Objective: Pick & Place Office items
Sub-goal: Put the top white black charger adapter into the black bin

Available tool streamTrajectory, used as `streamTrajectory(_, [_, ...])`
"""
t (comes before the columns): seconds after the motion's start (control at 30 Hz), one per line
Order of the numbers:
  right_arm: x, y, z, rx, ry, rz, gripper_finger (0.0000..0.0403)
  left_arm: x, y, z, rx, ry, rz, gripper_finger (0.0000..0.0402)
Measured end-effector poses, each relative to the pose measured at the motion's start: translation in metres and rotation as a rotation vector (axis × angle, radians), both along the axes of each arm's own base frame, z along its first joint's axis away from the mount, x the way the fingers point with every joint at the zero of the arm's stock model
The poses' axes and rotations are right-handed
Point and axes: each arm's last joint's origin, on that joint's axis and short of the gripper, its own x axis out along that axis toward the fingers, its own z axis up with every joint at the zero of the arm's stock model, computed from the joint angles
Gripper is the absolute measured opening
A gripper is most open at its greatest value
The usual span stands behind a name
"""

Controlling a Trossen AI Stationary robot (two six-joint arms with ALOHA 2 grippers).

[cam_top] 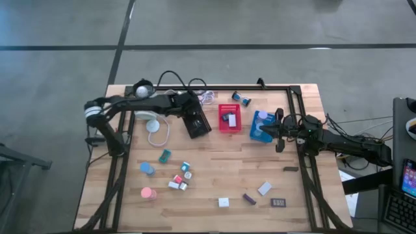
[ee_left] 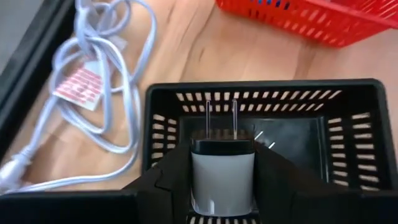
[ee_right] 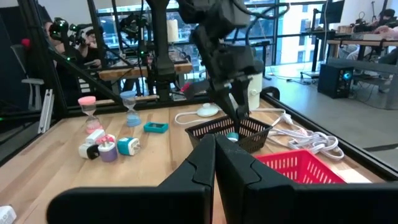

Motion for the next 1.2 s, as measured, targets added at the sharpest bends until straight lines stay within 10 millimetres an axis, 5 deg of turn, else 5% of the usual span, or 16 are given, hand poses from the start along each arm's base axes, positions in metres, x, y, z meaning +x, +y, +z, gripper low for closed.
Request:
streamTrajectory(0.67, [0.000,0.000,0.000,-0.001,-0.001,0.000,0.0008,0.012,0.018,-0.052,-0.049,0.106,0.038,0.0133])
streamTrajectory(0.97, [0.000,0.000,0.000,0.000,-0.001,0.000,0.0008,0.012,0.019,-0.054,-0.054,0.107,0.045,0.0134])
streamTrajectory(1.2, [0.000,0.000,0.000,0.000,-0.001,0.000,0.0008,0.012,0.018,-0.055,-0.069,0.103,0.059,0.0228])
